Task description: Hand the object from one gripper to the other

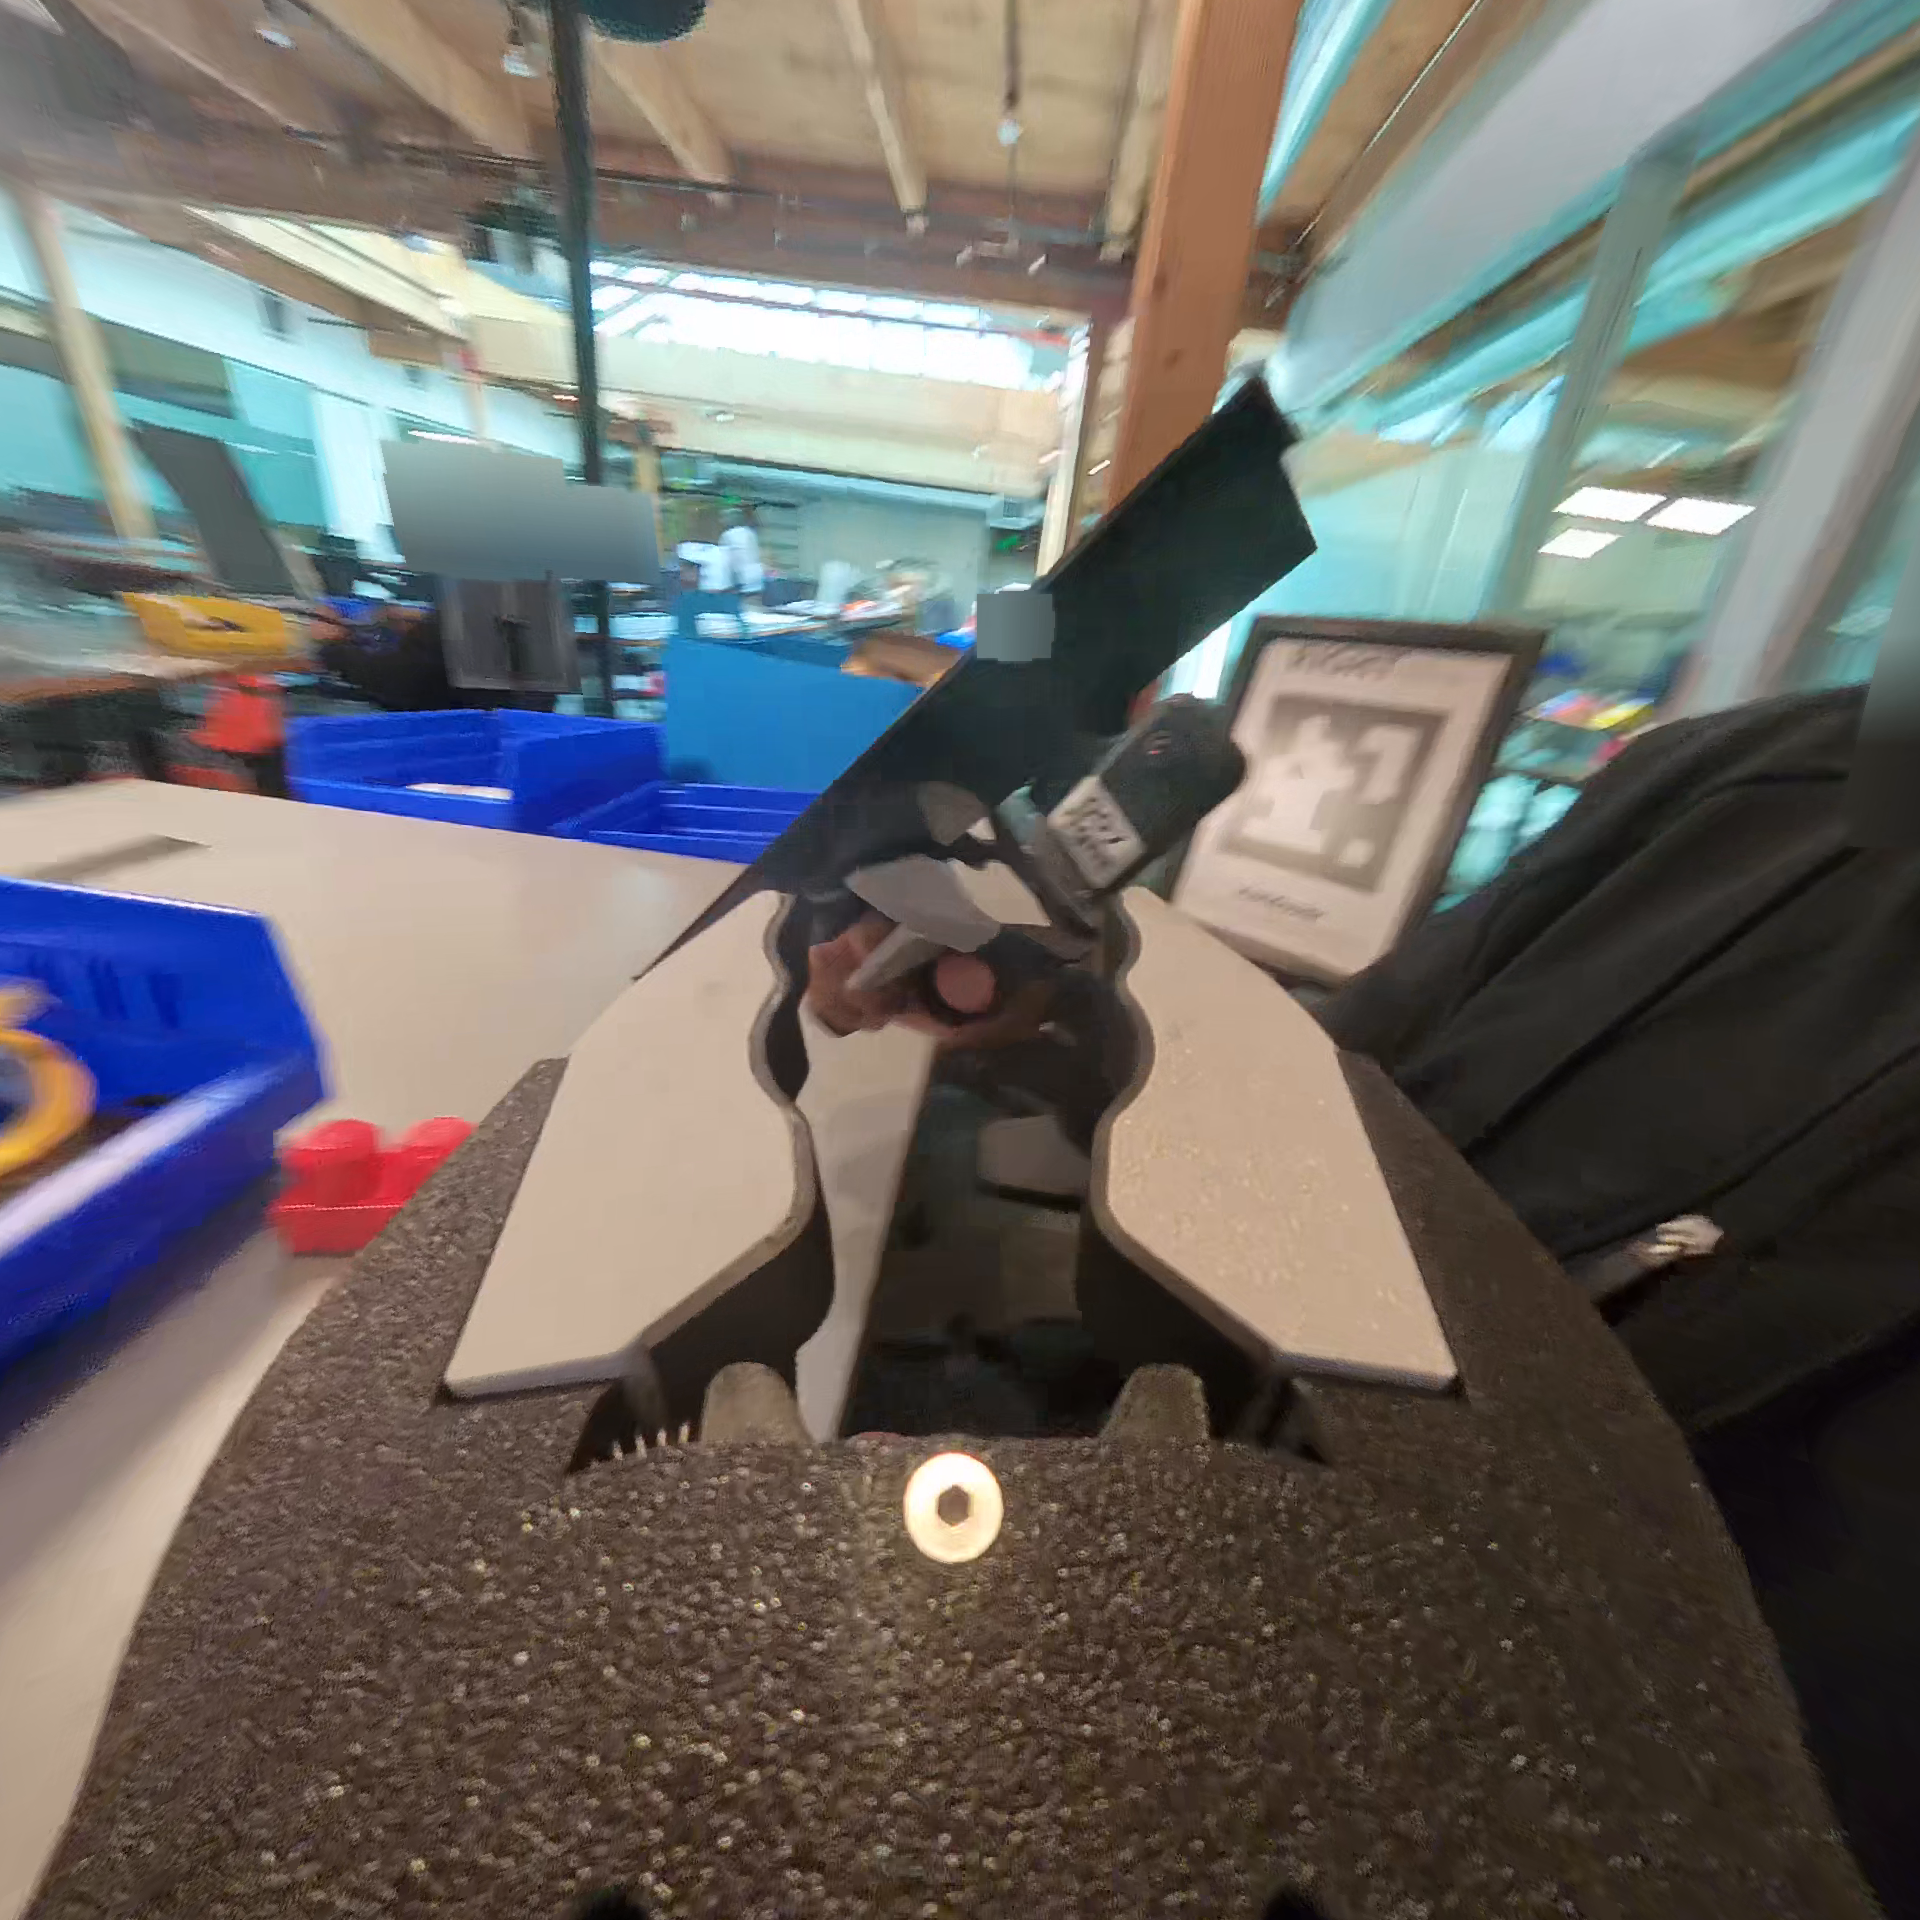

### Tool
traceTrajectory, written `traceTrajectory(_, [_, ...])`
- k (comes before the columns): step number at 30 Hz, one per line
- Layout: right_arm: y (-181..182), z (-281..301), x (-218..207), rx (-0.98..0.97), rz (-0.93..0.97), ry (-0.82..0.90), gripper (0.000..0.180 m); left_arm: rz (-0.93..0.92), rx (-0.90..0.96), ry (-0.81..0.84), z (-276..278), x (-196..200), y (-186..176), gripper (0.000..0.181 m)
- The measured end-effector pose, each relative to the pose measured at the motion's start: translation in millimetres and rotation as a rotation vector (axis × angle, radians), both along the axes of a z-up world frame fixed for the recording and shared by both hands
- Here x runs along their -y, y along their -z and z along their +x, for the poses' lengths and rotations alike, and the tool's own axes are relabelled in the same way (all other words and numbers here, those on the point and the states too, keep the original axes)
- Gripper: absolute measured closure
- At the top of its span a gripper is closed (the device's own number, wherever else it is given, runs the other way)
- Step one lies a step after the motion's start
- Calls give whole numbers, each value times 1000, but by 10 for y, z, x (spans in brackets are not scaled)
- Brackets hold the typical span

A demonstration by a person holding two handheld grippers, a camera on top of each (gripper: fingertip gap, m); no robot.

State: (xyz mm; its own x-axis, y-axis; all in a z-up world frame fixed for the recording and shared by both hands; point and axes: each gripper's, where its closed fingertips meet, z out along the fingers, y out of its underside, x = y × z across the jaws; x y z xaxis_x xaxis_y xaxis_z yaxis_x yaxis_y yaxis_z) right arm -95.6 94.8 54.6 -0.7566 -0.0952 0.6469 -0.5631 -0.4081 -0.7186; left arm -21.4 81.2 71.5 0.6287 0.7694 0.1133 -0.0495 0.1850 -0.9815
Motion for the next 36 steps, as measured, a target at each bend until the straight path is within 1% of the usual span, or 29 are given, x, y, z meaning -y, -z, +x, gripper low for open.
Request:
traceTrajectory(1, [28, -59, 17, -64, 3, 65, 179, -96, -37, -97, 2, 25, -47, 121])
traceTrajectory(3, [134, -161, 50, -202, 41, 168, 180, -358, -205, -309, 75, 57, -192, 112])
traceTrajectory(4, [189, -210, 64, -265, 65, 214, 180, -484, -273, -370, 131, 29, -231, 111])
traceTrajectory(5, [229, -253, 72, -321, 79, 255, 180, -598, -312, -416, 169, 3, -235, 112])
traceTrajectory(7, [288, -293, 79, -401, 112, 305, 180, -828, -405, -515, 205, -24, -213, 119])
traceTrajectory(8, [299, -293, 78, -429, 120, 320, 179, -941, -442, -539, 203, -49, -164, 122])
traceTrajectory(10, [292, -269, 72, -467, 125, 342, 179, -1126, -444, -541, 149, -96, 5, 126])
traceTrajectory(13, [247, -194, 55, -514, 112, 359, 180, -1321, -356, -553, -14, -42, 271, 129])
traceTrajectory(14, [239, -176, 51, -526, 111, 365, 180, -1350, -359, -579, -60, -13, 288, 136])
traceTrajectory(15, [242, -188, 56, -544, 116, 387, 180, -1350, -385, -609, -88, 3, 262, 148])
traceTrajectory(16, [236, -201, 57, -557, 108, 404, 176, -1327, -405, -625, -98, 11, 228, 166])
traceTrajectory(17, [209, -223, 56, -550, 94, 424, 173, -1294, -381, -618, -112, 32, 235, 172])
traceTrajectory(20, [64, -289, 38, -494, 16, 472, 163, -1147, -278, -596, -179, 135, 283, 177])
traceTrajectory(21, [-2, -288, 13, -479, -30, 478, 156, -1054, -244, -590, -206, 170, 274, 177])
traceTrajectory(25, [-208, -301, -102, -491, -203, 541, 149, -631, -107, -560, -296, 366, 217, 179])
traceTrajectory(28, [-198, -297, -87, -538, -265, 587, 142, -178, 3, -470, -334, 495, 147, 179])
traceTrajectory(30, [-137, -307, -19, -597, -289, 643, 138, 137, 57, -367, -357, 523, 93, 179])
traceTrajectory(31, [-107, -313, 19, -624, -299, 674, 135, 263, 78, -313, -374, 518, 84, 179])
traceTrajectory(33, [-70, -333, 82, -653, -324, 741, 130, 444, 125, -218, -420, 466, 106, 179])
traceTrajectory(36, [-69, -348, 129, -662, -370, 827, 126, 594, 225, -116, -518, 312, 205, 179])
